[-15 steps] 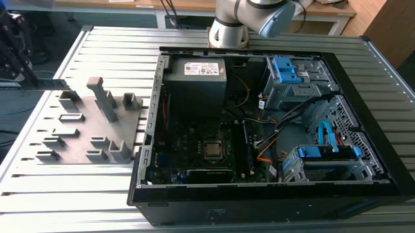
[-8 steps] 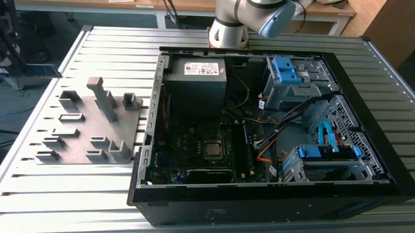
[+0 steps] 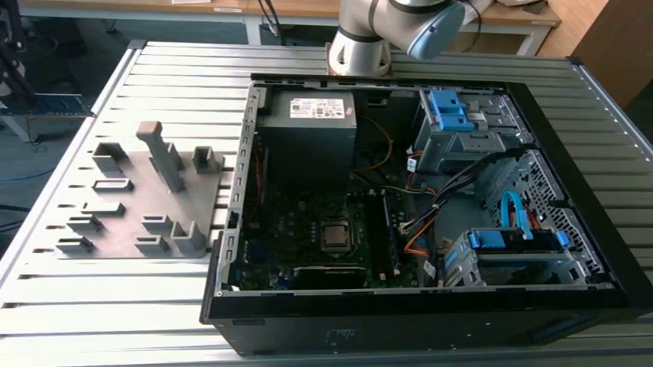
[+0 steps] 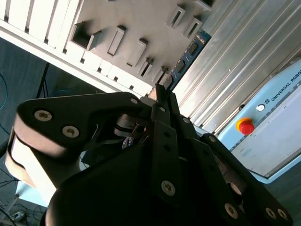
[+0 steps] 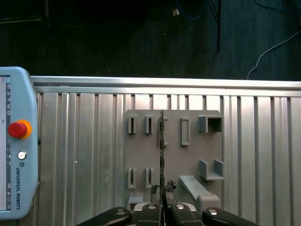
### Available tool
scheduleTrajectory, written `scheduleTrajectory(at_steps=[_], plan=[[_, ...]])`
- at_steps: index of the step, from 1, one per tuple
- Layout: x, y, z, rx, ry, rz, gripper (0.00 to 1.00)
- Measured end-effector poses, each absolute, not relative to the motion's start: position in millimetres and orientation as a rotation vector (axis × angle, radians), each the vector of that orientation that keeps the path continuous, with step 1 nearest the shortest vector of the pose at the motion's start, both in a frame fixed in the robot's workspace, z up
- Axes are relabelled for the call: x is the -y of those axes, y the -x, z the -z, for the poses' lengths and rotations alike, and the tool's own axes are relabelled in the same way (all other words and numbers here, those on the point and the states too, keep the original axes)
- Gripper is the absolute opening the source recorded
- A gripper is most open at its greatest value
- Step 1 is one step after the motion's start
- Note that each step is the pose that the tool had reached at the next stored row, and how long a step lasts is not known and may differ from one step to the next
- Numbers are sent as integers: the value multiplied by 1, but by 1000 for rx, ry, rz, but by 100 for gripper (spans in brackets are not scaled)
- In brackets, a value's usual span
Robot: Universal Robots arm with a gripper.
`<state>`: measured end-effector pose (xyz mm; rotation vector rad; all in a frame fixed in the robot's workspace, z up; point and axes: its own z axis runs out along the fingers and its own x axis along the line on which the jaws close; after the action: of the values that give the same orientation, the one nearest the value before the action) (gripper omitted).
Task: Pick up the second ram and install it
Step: 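Pick up the second ram and move it above second insertion slot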
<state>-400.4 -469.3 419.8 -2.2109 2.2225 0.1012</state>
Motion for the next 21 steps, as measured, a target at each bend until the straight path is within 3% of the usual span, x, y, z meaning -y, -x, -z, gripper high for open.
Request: scheduleTrajectory(at_steps=[21], plan=[[469, 313, -419, -2225, 2213, -106, 14]])
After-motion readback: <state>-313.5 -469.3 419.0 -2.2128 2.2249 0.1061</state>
